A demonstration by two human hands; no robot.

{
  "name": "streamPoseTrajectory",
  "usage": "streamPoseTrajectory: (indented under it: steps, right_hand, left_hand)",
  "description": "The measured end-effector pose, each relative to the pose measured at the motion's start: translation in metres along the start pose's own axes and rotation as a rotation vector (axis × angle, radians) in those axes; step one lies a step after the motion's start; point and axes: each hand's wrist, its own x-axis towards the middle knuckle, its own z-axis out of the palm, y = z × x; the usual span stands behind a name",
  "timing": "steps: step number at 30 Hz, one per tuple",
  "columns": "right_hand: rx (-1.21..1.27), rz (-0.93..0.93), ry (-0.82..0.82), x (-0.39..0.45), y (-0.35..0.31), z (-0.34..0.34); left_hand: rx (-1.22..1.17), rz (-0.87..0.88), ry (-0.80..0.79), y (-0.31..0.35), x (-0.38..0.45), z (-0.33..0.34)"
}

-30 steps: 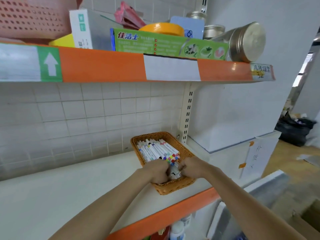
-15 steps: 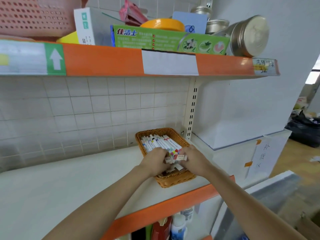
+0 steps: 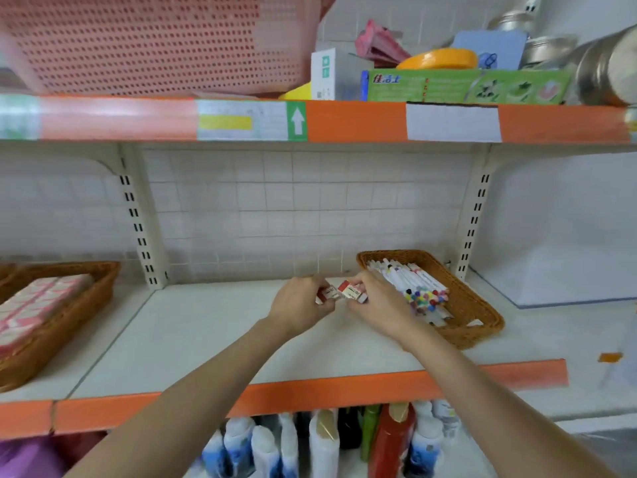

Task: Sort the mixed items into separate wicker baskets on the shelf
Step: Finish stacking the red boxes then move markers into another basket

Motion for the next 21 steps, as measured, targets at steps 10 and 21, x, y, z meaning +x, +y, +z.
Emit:
streamPoseTrajectory:
  steps: [10, 21]
  right_hand:
    - [0.033, -0.142, -0.097, 0.001, -0.156, 0.087]
    - [0.063, -0.306, -0.241, 0.005, -0.303, 0.185]
  left_hand:
    - [0.084, -0.138, 0.072, -0.129, -0.098, -0.102]
    - [0.163, -0.326, 0.159, -0.244, -0.200, -0.197]
